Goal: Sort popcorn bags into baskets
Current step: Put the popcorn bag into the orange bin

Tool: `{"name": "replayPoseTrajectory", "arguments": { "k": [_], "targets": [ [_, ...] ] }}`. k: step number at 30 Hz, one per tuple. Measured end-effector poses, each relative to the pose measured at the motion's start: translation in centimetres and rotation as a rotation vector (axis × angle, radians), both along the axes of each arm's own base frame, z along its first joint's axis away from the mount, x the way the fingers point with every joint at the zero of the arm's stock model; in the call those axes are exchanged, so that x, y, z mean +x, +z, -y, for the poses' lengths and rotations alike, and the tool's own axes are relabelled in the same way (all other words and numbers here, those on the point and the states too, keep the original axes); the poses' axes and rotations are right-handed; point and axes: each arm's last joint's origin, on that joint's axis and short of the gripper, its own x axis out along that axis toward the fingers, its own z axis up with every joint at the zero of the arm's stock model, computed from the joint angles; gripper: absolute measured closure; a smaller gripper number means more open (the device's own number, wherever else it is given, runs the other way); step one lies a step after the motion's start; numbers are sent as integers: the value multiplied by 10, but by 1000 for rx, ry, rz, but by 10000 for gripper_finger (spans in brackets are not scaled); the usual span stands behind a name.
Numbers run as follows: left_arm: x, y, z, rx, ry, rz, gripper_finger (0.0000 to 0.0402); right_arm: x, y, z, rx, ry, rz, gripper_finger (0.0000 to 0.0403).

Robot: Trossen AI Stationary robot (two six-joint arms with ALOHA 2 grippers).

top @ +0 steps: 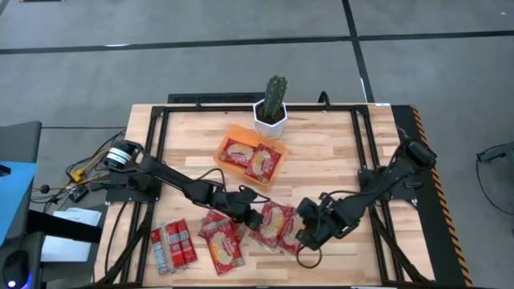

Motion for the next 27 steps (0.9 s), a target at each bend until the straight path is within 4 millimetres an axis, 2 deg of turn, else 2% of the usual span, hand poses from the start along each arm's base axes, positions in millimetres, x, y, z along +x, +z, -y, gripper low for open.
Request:
{"name": "replayPoseTrajectory", "arguments": {
  "k": [7, 10, 15, 21, 27],
  "targets": [
    [-20, 48, -19, 50, 27, 69, 401, -14, 14, 5, -23, -36, 4, 381],
    [-38, 68, -41, 136, 85, 26, 401, -14, 14, 6, -28, -33, 1, 385],
    [-68, 93, -94, 279, 238, -54, 401, -9, 6, 6, -58, -43, -14, 375],
    [-86, 92, -155, 383, 335, -182, 401, -2, -6, 7, -82, -57, -43, 367],
    [-86, 77, -192, 434, 287, -269, 401, 1, -12, 6, -83, -60, -62, 377]
  ]
}}
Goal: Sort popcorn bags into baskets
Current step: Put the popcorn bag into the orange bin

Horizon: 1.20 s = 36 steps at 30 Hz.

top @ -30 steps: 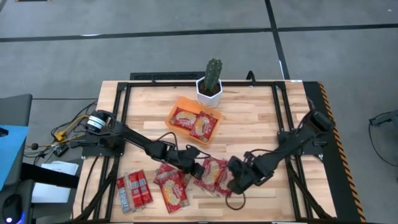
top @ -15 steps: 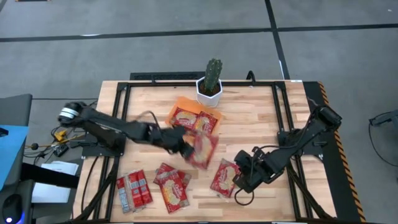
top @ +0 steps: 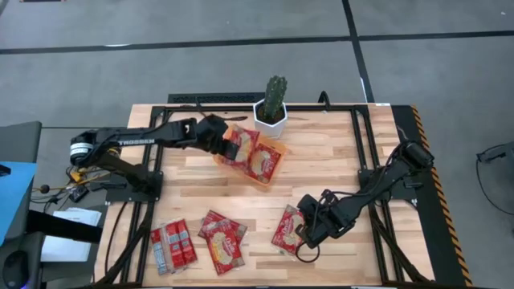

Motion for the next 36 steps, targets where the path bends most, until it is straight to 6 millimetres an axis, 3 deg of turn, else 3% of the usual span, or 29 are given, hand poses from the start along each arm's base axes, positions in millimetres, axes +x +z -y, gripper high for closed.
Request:
{"name": "replayPoseTrajectory", "arguments": {
  "k": [12, 19, 23, 26, 29, 32, 36],
  "targets": [
    [19, -50, -24, 4, -78, -196, 396, 1, 0, -2, 21, 3, 2, 368],
    [22, -56, -25, 35, -77, -229, 333, 1, 0, -2, 24, 6, 6, 374],
    [16, -50, -30, 31, -79, -222, 268, 1, 0, -2, 25, 6, 6, 377],
    [6, -45, -32, -64, -96, -212, 222, 1, 0, -3, 27, 7, 9, 376],
    [-7, -28, -29, -155, -142, -218, 194, 2, 0, -4, 37, 11, 15, 370],
    [-20, -8, -11, -194, -205, -213, 186, 1, 0, -8, 52, 22, 28, 367],
    [-33, 16, 30, -199, -257, -141, 189, -3, 1, -23, 126, 1, 75, 372]
  ]
}}
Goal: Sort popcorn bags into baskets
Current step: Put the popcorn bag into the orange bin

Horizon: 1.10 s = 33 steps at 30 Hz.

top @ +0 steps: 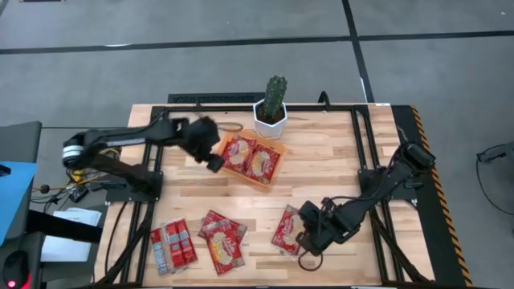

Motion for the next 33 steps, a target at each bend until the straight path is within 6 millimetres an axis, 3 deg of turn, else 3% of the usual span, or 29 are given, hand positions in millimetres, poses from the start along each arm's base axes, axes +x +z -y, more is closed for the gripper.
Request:
{"name": "replayPoseTrajectory", "arguments": {
  "k": [6, 12, 18, 21, 27, 33],
  "targets": [
    [5, 9, 70, 22, 2, 201, 195, -16, 1, -23, 102, -106, 45, 383],
    [36, -13, 119, 42, 31, 393, 195, -28, -8, -39, 144, -209, 37, 382],
    [81, -55, 143, -29, 16, 466, 196, -25, -48, -54, 163, -247, -107, 382],
    [94, -80, 150, -61, 45, 418, 196, -18, -62, -62, 212, -243, -114, 385],
    [113, -118, 159, -135, 58, 356, 196, -6, -76, -68, 257, -248, -90, 377],
    [121, -150, 160, -177, 82, 279, 196, 7, -76, -58, 254, -198, -93, 380]
  ]
}}
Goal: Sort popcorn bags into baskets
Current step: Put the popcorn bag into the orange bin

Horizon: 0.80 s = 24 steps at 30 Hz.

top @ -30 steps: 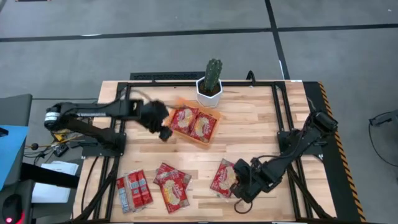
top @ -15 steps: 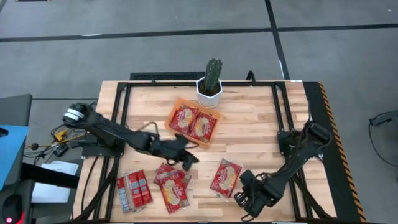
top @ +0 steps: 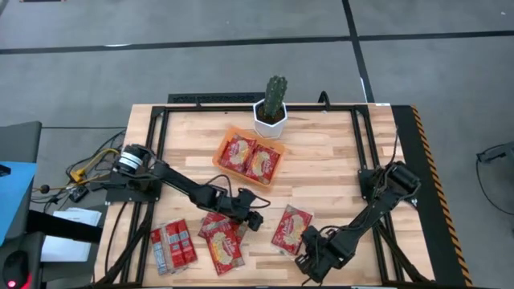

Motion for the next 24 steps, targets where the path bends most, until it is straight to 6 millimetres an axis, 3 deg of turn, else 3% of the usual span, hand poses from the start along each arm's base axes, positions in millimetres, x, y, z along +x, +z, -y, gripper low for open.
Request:
{"name": "replayPoseTrajectory", "arguments": {
  "k": [5, 13, 24],
  "targets": [
    [5, -18, 0, -30, 3, -18, 196, 12, 0, 12, 3, 59, -16, 384],
    [10, -14, 0, -46, -11, 53, 196, 31, -1, 31, -34, 153, 14, 371],
    [11, -15, -2, -50, -25, 52, 196, 85, 11, 65, -153, 289, 351, 383]
  ]
}}
